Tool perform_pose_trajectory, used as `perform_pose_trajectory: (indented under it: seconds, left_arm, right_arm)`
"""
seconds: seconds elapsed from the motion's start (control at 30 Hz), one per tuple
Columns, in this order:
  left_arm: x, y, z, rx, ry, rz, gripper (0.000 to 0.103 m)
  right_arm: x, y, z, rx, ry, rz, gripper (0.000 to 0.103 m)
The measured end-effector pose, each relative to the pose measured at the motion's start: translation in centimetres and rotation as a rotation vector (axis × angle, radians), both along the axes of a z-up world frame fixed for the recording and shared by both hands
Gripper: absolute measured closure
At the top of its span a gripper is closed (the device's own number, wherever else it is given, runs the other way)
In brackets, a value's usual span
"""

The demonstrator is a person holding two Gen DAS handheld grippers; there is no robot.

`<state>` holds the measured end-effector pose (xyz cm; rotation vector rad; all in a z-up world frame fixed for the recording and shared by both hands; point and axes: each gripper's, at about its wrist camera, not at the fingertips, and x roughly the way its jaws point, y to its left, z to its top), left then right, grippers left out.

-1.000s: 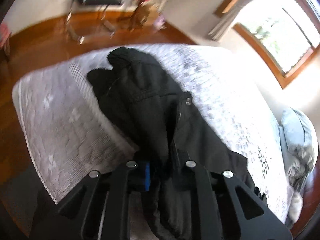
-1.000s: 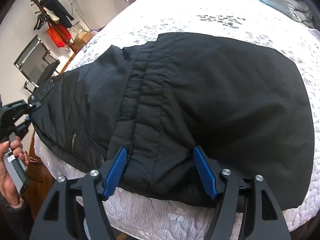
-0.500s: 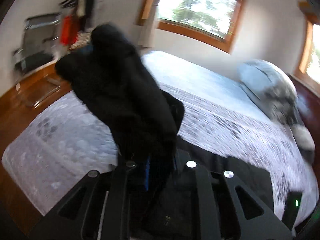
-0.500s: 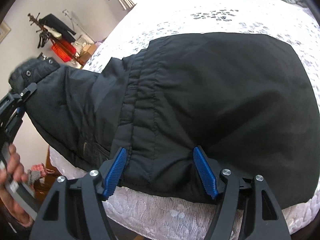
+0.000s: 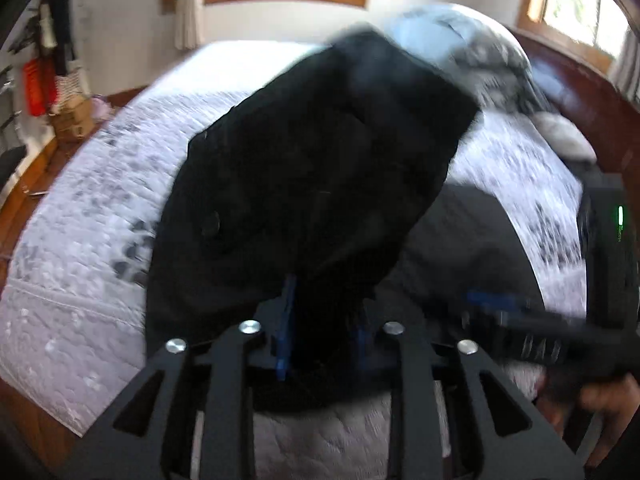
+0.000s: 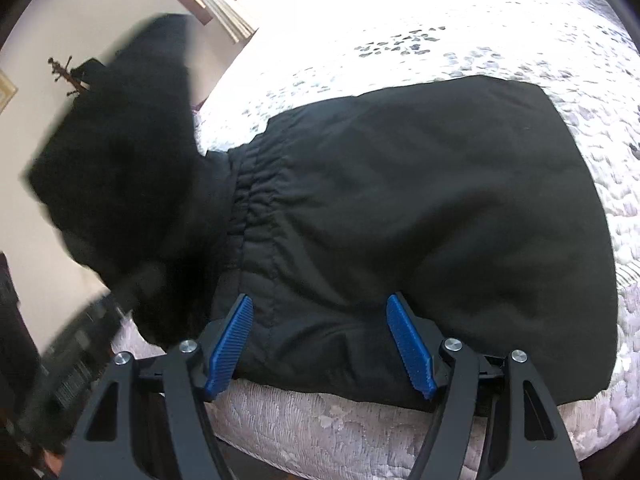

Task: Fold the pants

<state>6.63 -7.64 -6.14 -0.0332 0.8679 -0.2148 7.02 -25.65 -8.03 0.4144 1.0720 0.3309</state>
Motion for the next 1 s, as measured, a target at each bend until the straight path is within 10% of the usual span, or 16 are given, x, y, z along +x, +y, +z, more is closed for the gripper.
perform_pose_trajectory:
  seconds: [0.1,0.23,0.33,0.63,1.0]
  left_arm:
    - [-0.2,0.4,-1.0,-0.099,0.101,-0.027,0.067]
    - [-0.9,2.8,-0.2,-0.16,0.121,0.059,0.022]
    - [-0.8,5.4,0.6,-0.196,0.119,0.133,0.015]
    - [2.0,10.8,0.0,-0.172,0.187,0.392,0.013]
    - [2.6,11.2,-1.2,-0.08,0.209,0.391,0.012]
  right_arm:
    - [0.0,-0.7,0.6,-0.006,-0.014,-0.019,0.027]
    - [0.3,-1.7,1.7,-0.016,-0.031,-0.05,0.023]
    - [0.7,-2.4,2.5,0.012,-0.041,-0.076,0.02]
    - [4.4,-1.9,3.2,0.072,-0.024,-0.079,0.013]
    - [7.3,2.0,1.2,0.021,0.044,-0.034,0.013]
